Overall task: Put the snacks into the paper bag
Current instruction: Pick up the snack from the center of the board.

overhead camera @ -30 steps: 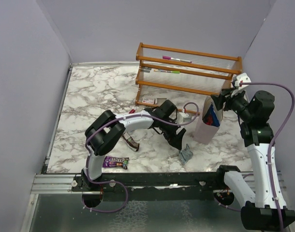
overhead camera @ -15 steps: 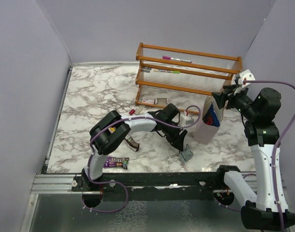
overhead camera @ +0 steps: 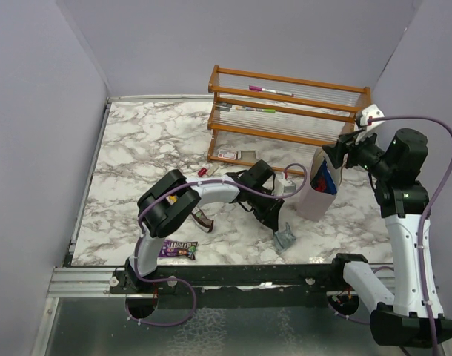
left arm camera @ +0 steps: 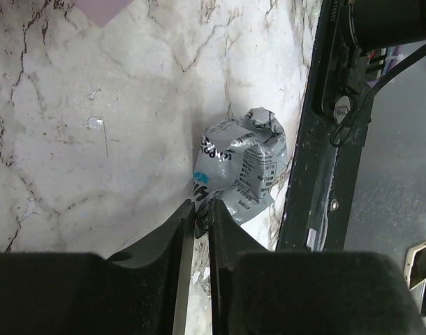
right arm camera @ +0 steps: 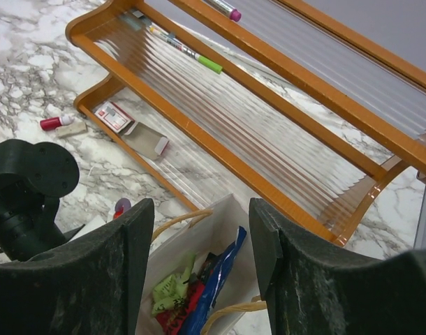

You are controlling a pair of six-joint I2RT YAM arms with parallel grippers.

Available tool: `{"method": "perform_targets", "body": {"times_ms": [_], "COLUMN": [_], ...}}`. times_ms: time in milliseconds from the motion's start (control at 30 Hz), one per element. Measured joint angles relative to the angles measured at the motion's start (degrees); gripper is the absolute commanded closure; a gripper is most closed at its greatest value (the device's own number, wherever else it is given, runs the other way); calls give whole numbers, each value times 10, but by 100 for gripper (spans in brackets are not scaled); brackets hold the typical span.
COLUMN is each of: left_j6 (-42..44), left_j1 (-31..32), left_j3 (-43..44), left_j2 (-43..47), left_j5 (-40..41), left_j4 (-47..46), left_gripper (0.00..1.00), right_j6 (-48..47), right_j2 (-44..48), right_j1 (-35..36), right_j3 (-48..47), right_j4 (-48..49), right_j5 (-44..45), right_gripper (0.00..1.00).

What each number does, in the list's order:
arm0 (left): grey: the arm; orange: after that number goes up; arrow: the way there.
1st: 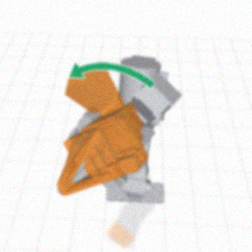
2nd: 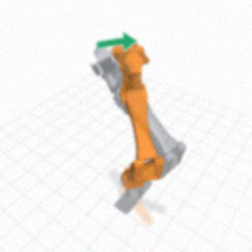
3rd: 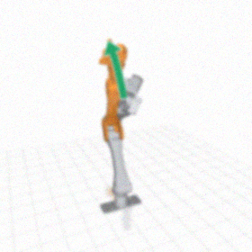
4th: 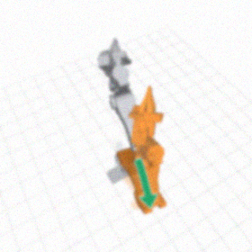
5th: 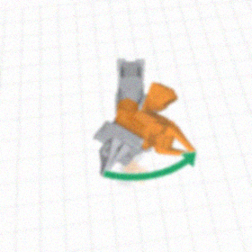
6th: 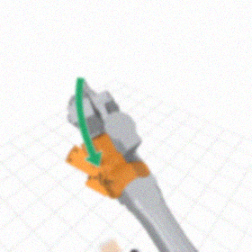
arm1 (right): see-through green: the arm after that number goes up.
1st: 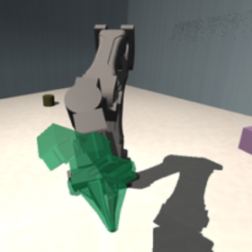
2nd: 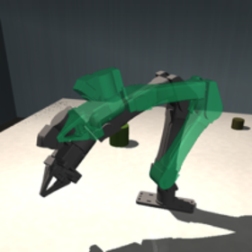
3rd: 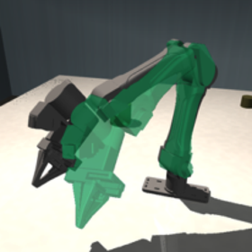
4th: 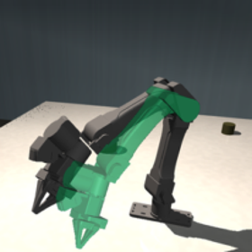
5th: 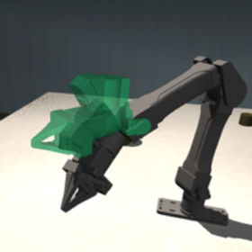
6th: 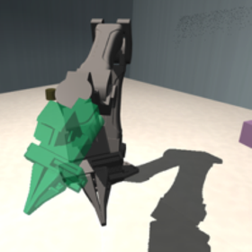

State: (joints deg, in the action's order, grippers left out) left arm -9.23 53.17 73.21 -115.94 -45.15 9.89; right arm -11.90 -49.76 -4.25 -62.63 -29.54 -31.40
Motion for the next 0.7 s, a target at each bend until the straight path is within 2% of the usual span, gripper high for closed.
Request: {"method": "perform_targets", "body": {"times_ms": [133, 467, 700], "left_j6": [13, 58, 79], "left_j1": [0, -17, -76], "left_j3": [0, 1, 7], "left_j2": [1, 31, 74], "left_j5": [0, 0, 0], "left_j4": [3, 28, 49], "left_gripper": [100, 100, 100], "right_j6": [-4, -15, -34], "right_j2": [-1, -18, -31], "right_j1": [0, 0, 0], "right_j3": [-9, -69, -85], "right_j4": [-8, -61, -114], "right_j5": [-1, -43, -85], "right_gripper": [42, 42, 41]}}
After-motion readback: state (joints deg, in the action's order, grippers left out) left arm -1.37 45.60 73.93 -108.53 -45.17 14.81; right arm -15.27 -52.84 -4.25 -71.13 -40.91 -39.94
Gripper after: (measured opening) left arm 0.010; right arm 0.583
